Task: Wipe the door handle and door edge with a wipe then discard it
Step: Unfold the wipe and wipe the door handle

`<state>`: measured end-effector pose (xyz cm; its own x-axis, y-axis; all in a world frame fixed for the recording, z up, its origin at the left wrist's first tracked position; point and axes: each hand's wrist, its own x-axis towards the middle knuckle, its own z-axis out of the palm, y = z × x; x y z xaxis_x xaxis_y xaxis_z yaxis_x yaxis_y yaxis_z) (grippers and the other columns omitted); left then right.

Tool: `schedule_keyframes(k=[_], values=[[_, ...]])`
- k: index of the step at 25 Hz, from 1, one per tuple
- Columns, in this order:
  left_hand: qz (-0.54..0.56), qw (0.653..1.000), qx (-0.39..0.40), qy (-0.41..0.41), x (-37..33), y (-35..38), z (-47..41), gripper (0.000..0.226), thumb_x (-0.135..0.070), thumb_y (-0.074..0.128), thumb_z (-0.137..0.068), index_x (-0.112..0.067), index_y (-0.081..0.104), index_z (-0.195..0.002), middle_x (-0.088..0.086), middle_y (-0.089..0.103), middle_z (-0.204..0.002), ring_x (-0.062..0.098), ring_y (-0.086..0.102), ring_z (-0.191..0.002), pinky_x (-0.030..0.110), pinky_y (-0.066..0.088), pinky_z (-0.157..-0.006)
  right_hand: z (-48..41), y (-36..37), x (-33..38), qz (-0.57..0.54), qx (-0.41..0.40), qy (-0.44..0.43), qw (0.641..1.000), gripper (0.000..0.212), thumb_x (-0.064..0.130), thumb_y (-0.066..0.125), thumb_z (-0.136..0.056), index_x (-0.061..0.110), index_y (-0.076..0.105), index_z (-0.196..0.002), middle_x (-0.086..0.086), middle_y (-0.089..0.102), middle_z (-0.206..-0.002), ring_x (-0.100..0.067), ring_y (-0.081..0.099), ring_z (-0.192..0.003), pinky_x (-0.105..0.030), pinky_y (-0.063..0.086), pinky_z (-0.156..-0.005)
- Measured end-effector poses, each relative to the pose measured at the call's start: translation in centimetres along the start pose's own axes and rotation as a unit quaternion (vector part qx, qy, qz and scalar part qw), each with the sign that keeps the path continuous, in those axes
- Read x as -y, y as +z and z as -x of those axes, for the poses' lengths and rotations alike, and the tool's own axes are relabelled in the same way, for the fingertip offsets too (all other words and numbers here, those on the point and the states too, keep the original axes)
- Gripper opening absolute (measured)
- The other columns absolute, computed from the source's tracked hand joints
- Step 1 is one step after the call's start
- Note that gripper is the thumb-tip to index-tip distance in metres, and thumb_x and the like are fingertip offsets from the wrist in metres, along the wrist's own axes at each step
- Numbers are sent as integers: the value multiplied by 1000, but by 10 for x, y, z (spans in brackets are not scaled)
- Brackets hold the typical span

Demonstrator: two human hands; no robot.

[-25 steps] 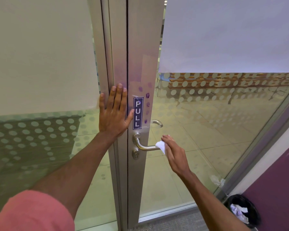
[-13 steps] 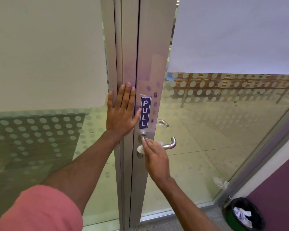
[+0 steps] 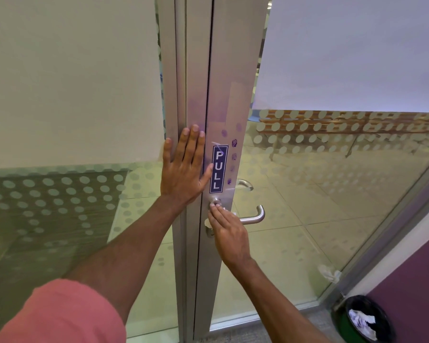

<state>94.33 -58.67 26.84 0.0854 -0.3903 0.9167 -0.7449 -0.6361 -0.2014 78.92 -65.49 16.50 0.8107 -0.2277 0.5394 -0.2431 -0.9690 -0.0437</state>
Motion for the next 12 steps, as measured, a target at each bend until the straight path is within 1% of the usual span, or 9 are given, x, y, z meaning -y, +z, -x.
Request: schedule_keyframes(k=[2,3,4,5,7,9,10,11,12], values=[[0,1000,2,-1,1,1,0,84,-54,36,-98,-12,-10,-154,7,-14,-164,18,-16,-151,45,-9,-122,7,-1,-8,4,-11,-16,1000,78,14,93,-56,13,62,-128,-5,62,-134,-19,59,-123,-38,43,-104],[0,1000,2,-1,1,1,0,84,-54,36,-98,-11,-10,-154,7,-16,-164,19,-16,-151,46,-9,-123,13,-2,-16,6,-33,-22,999,76,12,90,-61,12,60,-130,-6,61,-134,-20,58,-124,-38,41,-105],[0,1000,2,-1,1,1,0,84,-54,36,-98,-11,-9,-154,9,-11,-164,19,-15,-151,46,-8,-123,20,-3,-26,11,-62,-23,998,72,7,86,-65,10,59,-131,-7,62,-134,-20,58,-124,-38,40,-107],[0,1000,0,-1,1,2,0,83,-53,36,-98,-11,-8,-154,11,-2,-164,19,-15,-151,46,-7,-123,27,-3,-35,19,-87,-18,996,67,3,82,-69,8,59,-131,-9,62,-133,-21,58,-125,-38,40,-108],[-1,1000,-2,-3,0,2,0,83,-53,38,-98,-10,-7,-154,12,11,-161,19,-14,-151,47,-6,-122,36,-6,-49,30,-107,-12,994,54,-1,73,-77,6,60,-130,-11,62,-133,-23,57,-126,-40,41,-110],[-1,1000,-4,-4,0,2,0,83,-52,38,-98,-10,-5,-154,12,13,-161,20,-13,-151,47,-6,-123,35,-9,-49,37,-101,-5,994,40,11,56,-89,5,61,-128,-12,62,-132,-25,57,-126,-41,40,-112],[0,1000,-3,-5,1,2,0,83,-51,38,-98,-10,-6,-154,11,10,-162,19,-13,-151,46,-6,-123,31,-10,-43,41,-96,9,995,38,18,50,-92,4,62,-126,-13,63,-131,-26,58,-124,-42,42,-110],[0,1000,-2,-5,1,1,0,83,-51,38,-98,-10,-7,-154,10,4,-163,19,-14,-151,46,-8,-123,26,-9,-35,45,-93,19,994,37,21,51,-93,3,63,-124,-14,65,-128,-27,60,-122,-44,45,-107],[0,1000,0,-5,1,1,0,84,-51,38,-98,-10,-8,-154,8,-4,-164,19,-15,-151,45,-9,-123,20,-7,-26,48,-89,24,995,37,19,61,-89,3,64,-122,-15,66,-125,-27,62,-118,-45,48,-103]])
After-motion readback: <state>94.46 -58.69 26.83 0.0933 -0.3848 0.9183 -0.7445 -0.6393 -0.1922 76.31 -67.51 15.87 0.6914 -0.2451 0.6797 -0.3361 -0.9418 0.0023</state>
